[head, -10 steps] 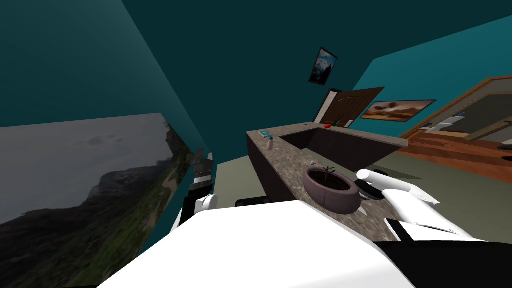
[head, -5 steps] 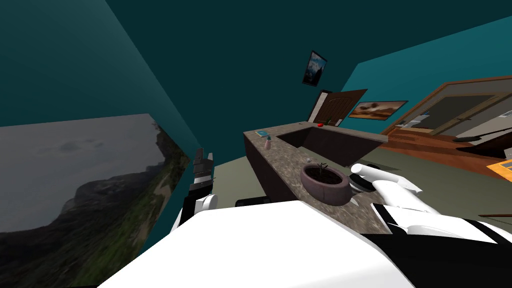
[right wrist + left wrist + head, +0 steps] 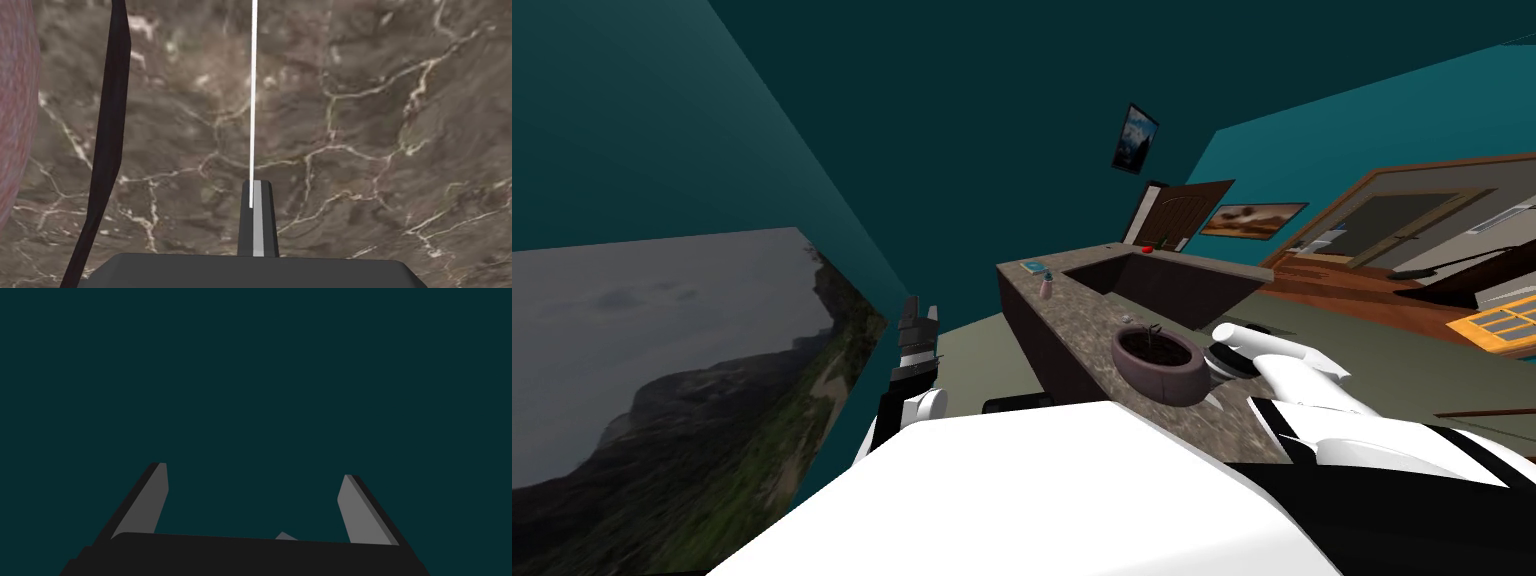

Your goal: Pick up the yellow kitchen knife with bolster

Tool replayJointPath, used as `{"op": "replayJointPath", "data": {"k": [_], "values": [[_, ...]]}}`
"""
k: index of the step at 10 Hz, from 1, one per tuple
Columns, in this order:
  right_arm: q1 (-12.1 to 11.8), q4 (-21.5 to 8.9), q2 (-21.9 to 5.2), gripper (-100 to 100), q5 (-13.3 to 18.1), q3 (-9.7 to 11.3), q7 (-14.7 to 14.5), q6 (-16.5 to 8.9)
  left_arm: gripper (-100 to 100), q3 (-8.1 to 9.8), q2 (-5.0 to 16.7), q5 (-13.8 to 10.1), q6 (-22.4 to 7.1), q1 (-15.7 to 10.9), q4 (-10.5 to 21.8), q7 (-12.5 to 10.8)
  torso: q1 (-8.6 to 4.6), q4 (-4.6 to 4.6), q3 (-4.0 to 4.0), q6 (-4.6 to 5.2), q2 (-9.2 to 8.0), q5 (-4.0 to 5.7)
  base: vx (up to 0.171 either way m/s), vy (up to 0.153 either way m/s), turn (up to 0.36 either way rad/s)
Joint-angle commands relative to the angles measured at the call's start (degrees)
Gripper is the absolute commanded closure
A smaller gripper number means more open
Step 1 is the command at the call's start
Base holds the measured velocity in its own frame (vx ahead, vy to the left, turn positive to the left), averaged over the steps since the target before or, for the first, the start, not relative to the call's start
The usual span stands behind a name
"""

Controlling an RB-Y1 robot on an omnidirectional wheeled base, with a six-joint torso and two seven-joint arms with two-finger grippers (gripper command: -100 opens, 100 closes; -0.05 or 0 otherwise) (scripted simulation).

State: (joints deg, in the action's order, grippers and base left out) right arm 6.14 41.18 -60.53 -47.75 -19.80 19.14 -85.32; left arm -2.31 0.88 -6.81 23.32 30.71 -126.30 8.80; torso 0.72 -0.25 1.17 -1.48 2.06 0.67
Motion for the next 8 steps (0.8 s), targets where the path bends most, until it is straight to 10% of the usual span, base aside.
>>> {"op": "replayJointPath", "data": {"k": [1,3,4,5,8], "values": [[0.0,0.0,0.0,100,0.0,0.0,0.0,0.0,0,0.0,0.0,0.0,0.0,0.0,0.0,0.0,0.0,0.0,0.0,0.0,0.0,0.0,-0.005,0.002,0.011],[0.0,0.0,0.1,100,-0.1,0.1,-0.3,-0.5,0,0.0,0.0,0.0,0.0,0.0,0.0,0.0,-0.1,0.0,0.04,0.04,0.09,0.03,0.0,0.0,0.0],[0.0,0.0,0.1,0,-0.1,0.1,-0.3,-0.5,0,0.0,0.0,0.0,0.0,0.0,0.0,0.0,-0.11,0.0,0.05,0.02,0.1,0.04,0.0,0.0,0.0],[-2.9,2.8,1.1,100,-1.3,-1.9,2.6,-0.1,0,0.0,0.0,0.0,0.0,0.0,0.0,0.0,-0.12,-0.01,0.06,0.02,0.11,0.05,-0.058,-0.067,0.17],[-7.6,6.9,2.0,100,-2.8,-4.2,5.4,-0.6,0,0.0,0.0,0.0,0.0,0.0,0.0,0.0,-0.48,0.04,-0.02,-0.17,0.0,0.26,-0.05,-0.052,0.166]]}}
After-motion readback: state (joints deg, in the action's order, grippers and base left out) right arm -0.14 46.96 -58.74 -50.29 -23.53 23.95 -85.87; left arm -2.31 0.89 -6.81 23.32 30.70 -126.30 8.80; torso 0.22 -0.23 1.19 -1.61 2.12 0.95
